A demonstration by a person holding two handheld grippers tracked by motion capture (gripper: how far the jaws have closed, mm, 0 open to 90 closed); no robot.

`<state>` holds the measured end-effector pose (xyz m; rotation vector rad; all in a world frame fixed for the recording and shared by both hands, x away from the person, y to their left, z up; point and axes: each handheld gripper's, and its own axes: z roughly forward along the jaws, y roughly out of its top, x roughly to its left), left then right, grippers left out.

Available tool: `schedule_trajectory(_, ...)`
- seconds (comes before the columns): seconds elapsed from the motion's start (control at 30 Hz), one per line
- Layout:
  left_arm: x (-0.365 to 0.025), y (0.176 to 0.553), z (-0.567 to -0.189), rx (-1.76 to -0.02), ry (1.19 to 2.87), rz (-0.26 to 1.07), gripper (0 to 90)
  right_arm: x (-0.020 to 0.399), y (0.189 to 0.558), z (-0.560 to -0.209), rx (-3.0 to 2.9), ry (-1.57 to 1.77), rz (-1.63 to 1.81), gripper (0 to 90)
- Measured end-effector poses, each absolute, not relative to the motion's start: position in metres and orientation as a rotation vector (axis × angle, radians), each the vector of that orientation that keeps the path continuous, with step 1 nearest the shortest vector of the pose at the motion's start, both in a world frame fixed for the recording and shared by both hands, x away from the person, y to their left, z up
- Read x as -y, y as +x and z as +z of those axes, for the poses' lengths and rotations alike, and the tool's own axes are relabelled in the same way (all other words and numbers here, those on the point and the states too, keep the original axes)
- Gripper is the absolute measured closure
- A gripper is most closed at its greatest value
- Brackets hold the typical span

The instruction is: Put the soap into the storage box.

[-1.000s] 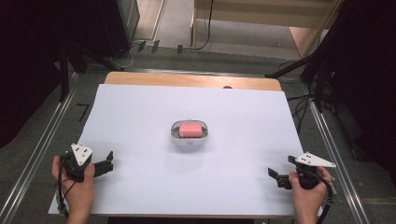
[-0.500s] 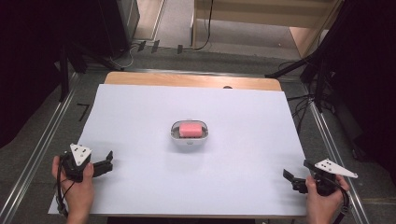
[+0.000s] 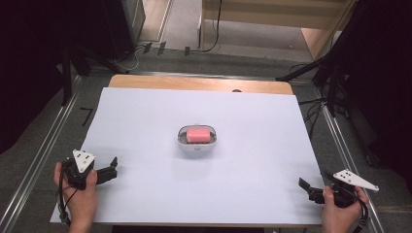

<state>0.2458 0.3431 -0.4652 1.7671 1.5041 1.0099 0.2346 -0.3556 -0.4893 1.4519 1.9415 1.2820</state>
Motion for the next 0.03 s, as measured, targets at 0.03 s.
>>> schedule_trajectory(0.03,-0.3432,0.2461,-0.4653,-1.504,1.769,1.009,0.0,0.3555,0.2344,-0.4892,-1.936,1.446,1.281,0.0)
